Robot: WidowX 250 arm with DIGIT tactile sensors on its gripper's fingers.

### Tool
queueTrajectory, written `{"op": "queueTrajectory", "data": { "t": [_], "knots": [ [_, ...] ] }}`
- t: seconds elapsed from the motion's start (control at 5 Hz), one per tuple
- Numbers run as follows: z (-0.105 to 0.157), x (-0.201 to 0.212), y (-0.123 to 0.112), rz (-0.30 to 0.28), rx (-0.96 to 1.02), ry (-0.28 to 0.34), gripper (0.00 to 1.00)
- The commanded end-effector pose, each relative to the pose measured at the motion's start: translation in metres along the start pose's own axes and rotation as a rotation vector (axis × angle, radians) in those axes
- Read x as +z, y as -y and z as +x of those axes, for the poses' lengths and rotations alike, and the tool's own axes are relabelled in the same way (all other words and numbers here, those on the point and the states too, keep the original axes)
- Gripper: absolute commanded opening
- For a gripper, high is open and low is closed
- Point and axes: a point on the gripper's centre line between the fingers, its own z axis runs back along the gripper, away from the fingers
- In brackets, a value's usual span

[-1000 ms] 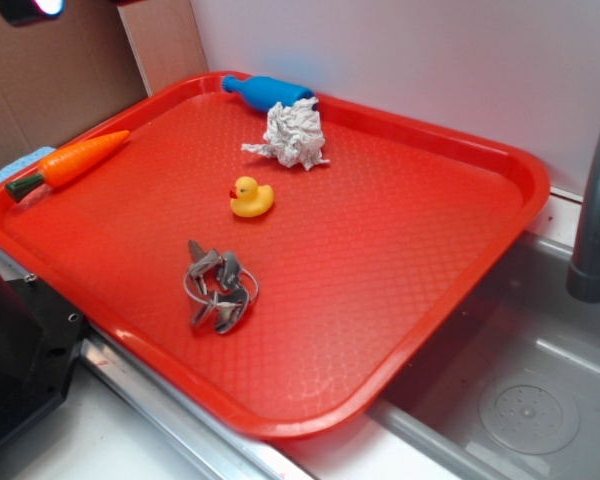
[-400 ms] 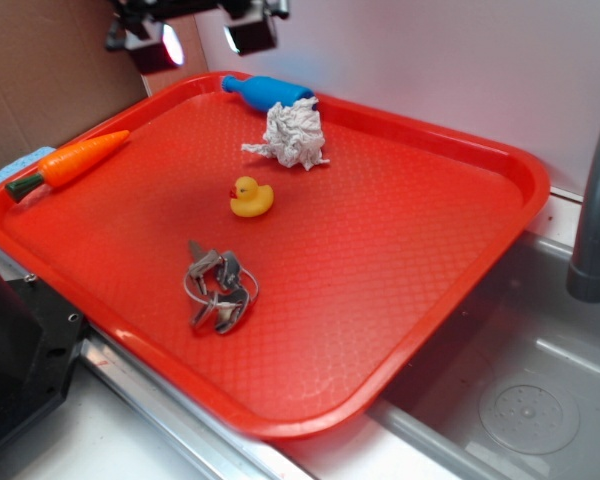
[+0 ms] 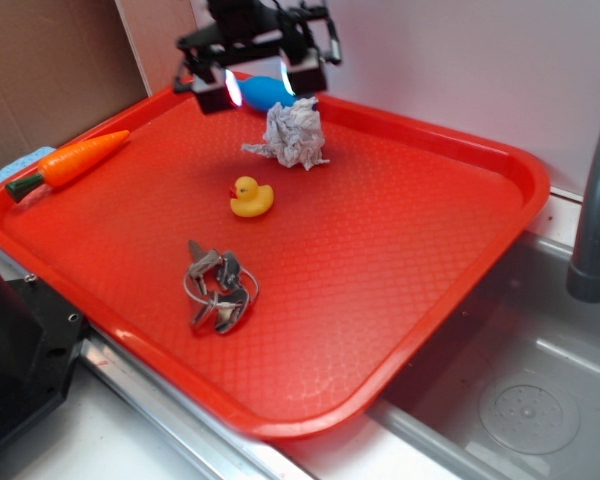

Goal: Grab the white paper.

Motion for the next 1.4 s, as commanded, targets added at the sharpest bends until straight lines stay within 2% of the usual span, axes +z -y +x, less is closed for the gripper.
{"op": "queueTrajectory", "data": {
  "t": [0.0, 0.2, 0.4, 0.6, 0.8, 1.0, 1.2],
  "knots": [
    [0.011, -0.024, 0.014, -0.015, -0.054, 0.005, 1.00],
    [0.010, -0.028, 0.010, -0.019, -0.023, 0.003, 0.00],
    [0.010, -0.023, 0.007, -0.031, -0.008, -0.009, 0.00],
    [0.009, 0.003, 0.006, 0.004, -0.150, -0.033, 0.00],
    [0.001, 0.049, 0.003, -0.028, -0.395, -0.089, 0.00],
    [-0.007, 0.089, -0.007, -0.090, -0.632, -0.165, 0.00],
    [-0.013, 0.124, -0.024, -0.149, -0.661, -0.213, 0.00]
  ]
}}
